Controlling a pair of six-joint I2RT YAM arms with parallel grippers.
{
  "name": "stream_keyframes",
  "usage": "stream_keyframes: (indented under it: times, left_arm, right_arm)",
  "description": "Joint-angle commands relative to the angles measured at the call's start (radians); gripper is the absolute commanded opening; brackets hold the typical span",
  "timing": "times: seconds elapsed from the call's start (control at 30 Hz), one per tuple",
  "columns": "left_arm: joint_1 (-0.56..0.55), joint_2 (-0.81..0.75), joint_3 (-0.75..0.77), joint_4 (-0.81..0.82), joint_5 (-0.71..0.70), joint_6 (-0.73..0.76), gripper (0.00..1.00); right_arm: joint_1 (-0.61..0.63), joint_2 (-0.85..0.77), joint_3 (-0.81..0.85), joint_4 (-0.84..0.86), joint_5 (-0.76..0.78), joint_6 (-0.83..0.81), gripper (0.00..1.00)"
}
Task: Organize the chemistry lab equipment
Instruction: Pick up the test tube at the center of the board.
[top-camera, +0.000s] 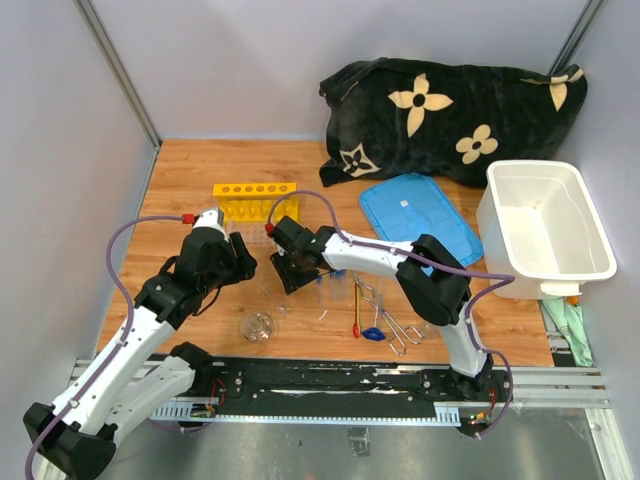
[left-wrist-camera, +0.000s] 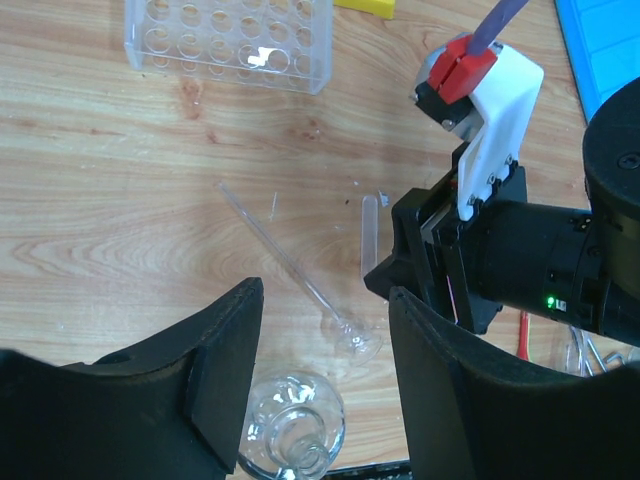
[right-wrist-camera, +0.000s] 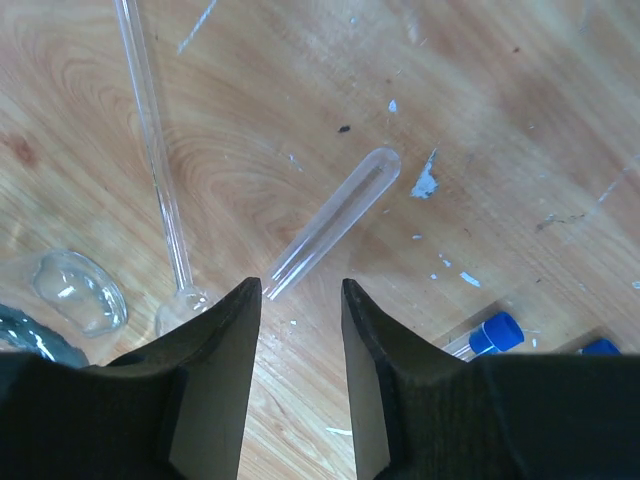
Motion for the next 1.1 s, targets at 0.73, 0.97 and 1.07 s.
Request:
stream_keyframes:
  times: [0.73,0.97,1.07]
  left_arm:
    - [0.007,-0.04,-0.018,0.032,0.041,0.022,0.58]
    - [0.007,-0.046,-0.018,0.03,0.038,0.02,0.58]
    - [0.007,-0.046,-0.019,0.031,0.038,0.02,0.58]
  right_arm:
    - [0.062,0.085,0.096,-0.133,0.199,0.087,0.38]
    - [0.058,0.101,0.105,-0.134,0.196,0.105,0.38]
    - [0.056,0.12,0.126,-0.134,0.185,0.105,0.38]
